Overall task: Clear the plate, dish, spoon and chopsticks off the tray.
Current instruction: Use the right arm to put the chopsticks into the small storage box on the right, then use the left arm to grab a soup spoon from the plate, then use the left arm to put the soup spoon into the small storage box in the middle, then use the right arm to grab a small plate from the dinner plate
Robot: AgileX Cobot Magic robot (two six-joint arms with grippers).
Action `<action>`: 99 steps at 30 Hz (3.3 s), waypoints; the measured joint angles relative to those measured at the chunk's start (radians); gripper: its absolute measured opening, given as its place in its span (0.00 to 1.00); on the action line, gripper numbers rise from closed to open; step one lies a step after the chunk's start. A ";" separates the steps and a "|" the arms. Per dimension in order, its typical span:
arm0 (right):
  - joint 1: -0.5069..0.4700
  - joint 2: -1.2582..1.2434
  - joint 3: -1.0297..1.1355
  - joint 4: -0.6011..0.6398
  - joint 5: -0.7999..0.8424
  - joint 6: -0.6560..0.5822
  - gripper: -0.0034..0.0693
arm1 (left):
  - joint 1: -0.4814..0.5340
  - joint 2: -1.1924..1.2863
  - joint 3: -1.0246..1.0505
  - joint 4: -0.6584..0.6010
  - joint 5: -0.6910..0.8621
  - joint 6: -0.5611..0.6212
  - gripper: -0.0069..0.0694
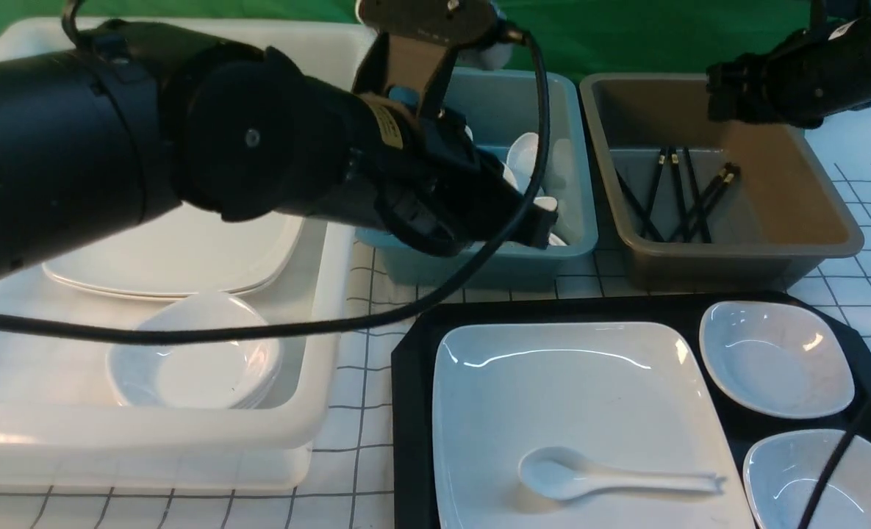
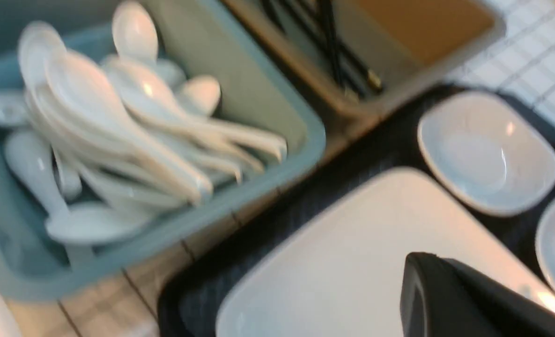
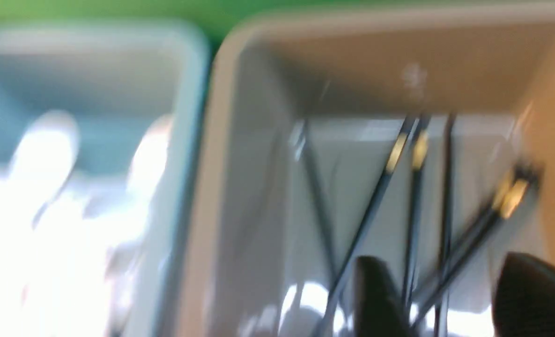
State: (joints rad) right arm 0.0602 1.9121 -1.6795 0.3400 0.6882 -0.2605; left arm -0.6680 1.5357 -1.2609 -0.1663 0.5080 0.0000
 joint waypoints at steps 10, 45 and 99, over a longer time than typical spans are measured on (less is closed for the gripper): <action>0.033 -0.388 0.168 0.001 0.507 -0.092 0.06 | -0.147 0.237 -0.136 -0.167 0.262 0.188 0.09; 0.037 -0.989 0.696 -0.024 0.471 -0.083 0.08 | -0.285 0.623 -0.368 0.070 0.293 0.426 0.22; 0.040 -0.920 0.698 -0.023 0.200 -0.173 0.10 | 0.096 0.361 -0.614 -0.049 0.519 0.189 0.13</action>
State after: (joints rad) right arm 0.1000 0.9920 -0.9819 0.3174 0.8881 -0.4339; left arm -0.5719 1.8971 -1.8750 -0.2156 1.0274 0.1893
